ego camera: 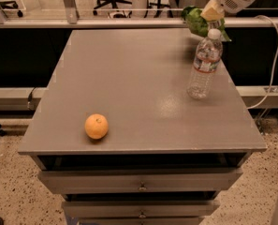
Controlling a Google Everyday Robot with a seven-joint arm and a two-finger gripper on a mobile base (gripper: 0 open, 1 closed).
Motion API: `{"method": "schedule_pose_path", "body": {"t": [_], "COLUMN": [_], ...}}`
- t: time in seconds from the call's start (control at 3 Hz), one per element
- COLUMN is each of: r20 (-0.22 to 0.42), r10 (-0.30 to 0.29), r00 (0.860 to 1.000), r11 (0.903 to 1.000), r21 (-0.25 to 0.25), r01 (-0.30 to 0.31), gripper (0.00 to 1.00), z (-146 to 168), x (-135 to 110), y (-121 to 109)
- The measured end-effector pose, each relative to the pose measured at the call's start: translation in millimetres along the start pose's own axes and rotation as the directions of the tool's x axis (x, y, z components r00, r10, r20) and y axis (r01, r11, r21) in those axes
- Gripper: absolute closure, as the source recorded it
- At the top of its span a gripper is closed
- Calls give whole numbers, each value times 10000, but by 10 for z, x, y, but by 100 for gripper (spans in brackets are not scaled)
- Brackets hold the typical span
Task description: Move green rice chip bag near water bottle
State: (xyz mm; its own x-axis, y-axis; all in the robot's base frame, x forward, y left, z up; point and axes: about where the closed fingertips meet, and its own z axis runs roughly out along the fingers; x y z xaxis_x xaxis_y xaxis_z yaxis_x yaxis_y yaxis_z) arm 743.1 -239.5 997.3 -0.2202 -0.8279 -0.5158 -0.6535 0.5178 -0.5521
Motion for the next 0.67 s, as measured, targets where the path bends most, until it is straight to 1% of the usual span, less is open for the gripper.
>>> {"method": "schedule_pose_path", "body": {"t": [0.33, 0.67], "r20": [501, 501], "r10": [-700, -700], "r00": [9963, 9963], "r11": [9970, 9970], "r21": [-284, -284], "r01": [714, 714], "gripper": [100, 100], "z": [-84, -84], "x": [154, 154], "y": [113, 113]}}
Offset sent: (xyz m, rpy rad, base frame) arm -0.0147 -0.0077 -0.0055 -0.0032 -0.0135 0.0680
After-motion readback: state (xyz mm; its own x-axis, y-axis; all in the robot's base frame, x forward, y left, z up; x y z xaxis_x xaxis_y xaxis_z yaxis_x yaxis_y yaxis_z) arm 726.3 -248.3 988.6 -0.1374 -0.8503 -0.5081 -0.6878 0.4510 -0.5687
